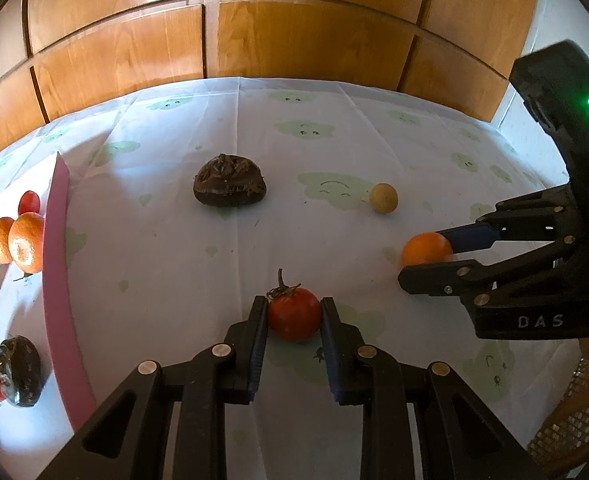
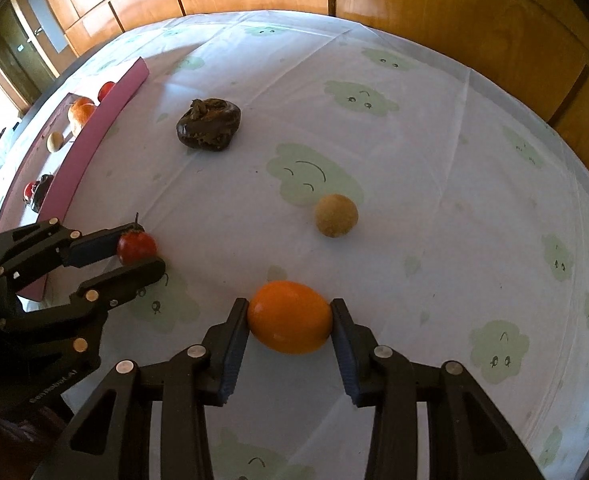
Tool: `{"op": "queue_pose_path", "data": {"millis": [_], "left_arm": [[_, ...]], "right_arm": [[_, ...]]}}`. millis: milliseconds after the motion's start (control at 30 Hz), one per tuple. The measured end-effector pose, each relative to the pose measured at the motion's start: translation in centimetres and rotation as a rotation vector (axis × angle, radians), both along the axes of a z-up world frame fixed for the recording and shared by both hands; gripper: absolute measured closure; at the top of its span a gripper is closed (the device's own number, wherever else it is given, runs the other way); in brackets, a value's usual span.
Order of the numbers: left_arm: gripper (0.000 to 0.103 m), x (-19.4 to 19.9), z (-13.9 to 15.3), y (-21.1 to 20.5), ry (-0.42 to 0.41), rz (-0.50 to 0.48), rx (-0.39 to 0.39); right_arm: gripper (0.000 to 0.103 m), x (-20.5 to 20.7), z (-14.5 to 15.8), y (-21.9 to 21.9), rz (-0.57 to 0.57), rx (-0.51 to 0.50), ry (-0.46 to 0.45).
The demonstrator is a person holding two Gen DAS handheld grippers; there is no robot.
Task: Organize fruits
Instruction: 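Carry the red tomato into the tray and open the left gripper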
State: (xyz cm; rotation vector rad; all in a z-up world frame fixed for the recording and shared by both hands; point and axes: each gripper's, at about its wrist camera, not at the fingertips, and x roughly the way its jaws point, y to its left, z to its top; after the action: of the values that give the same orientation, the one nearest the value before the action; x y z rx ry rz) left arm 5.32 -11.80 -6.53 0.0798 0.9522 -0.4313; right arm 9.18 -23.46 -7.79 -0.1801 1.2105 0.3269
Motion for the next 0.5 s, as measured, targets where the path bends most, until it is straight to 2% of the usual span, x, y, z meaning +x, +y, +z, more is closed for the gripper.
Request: {"op": "queue_pose_path", "data": {"millis": [267, 367, 500], "left_arm": [[0.077, -0.4, 2.9, 2.3, -0.034, 0.027, -0.066], [0.077, -0.3, 4.9, 5.1, -0.047, 0.085, -0.108], [0.077, 0.1, 6.7, 10.7, -0.065, 0.220, -0.150]], "right_arm": [[0.062, -0.3, 0.1, 0.0, 0.013, -0.014, -0.009], [0.062, -0.4, -0.1, 0.2, 0.014, -0.026, -0.009], [0.062, -0.3, -0.2, 0.5, 0.007, -0.034, -0.007]]}}
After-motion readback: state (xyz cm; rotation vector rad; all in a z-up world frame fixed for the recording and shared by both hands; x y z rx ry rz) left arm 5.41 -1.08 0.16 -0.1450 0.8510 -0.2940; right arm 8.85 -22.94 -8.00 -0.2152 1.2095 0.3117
